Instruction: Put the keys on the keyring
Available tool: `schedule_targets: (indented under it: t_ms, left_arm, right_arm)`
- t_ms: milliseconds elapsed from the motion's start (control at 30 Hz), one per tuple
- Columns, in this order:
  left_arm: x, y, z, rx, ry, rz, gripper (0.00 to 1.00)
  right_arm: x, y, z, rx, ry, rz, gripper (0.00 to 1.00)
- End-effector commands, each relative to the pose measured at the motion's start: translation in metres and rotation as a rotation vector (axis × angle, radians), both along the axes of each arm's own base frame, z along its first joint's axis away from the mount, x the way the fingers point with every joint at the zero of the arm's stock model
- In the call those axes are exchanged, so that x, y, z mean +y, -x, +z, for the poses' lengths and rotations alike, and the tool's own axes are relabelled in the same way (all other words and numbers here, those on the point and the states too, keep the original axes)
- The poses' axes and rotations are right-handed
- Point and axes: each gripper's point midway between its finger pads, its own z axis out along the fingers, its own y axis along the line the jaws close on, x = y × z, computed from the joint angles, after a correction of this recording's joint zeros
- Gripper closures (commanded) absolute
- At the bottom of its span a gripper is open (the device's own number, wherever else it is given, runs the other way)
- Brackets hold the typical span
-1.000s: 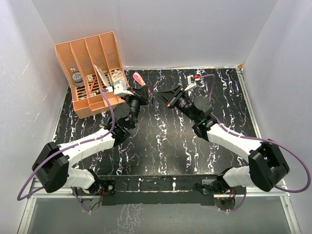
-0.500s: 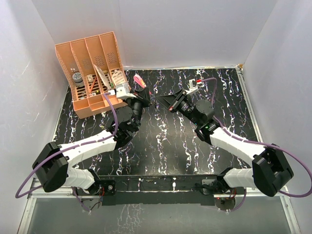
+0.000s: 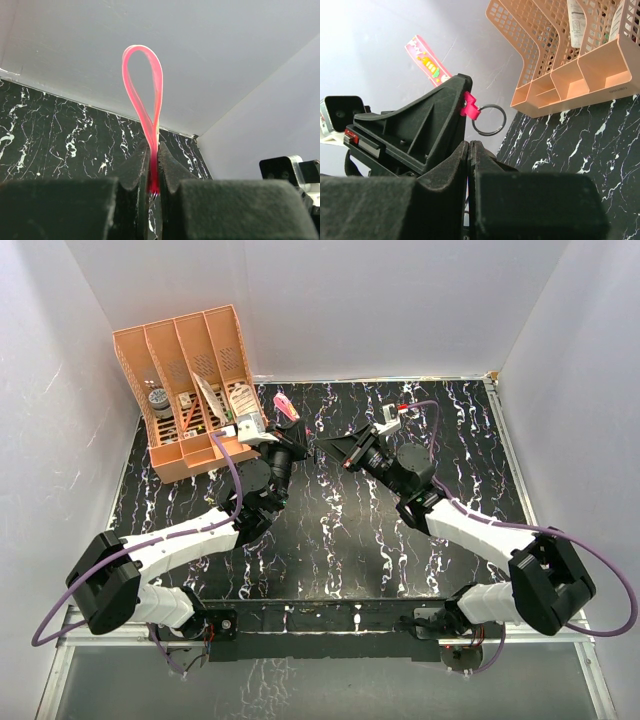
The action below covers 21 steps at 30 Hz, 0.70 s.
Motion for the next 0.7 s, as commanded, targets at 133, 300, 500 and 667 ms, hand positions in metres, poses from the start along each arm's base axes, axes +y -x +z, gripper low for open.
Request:
schedule_targets:
  t_ms: [133, 300, 500, 667]
  left_arm:
    - [0.004, 0.007, 0.023, -0.05, 0.058, -0.015, 1.0]
    - [0.0, 0.006, 0.02, -0.045, 0.056, -0.025, 1.0]
    - [-0.006, 0.004, 0.017, -0.037, 0.057, -0.041, 1.0]
    - [-0.008, 0.004, 0.016, -0.035, 0.055, -0.047, 1.0]
  right_arm:
    - [0.003, 0.004, 0.017, -0.042, -0.063, 0.029, 1.0]
    - [0.005, 0.004, 0.017, -0.039, -0.073, 0.038, 1.0]
    - [0.006, 0.003, 0.016, -0.031, -0.077, 0.039, 1.0]
    - [0.006, 0.003, 0.017, -0.034, -0.08, 0.04, 1.0]
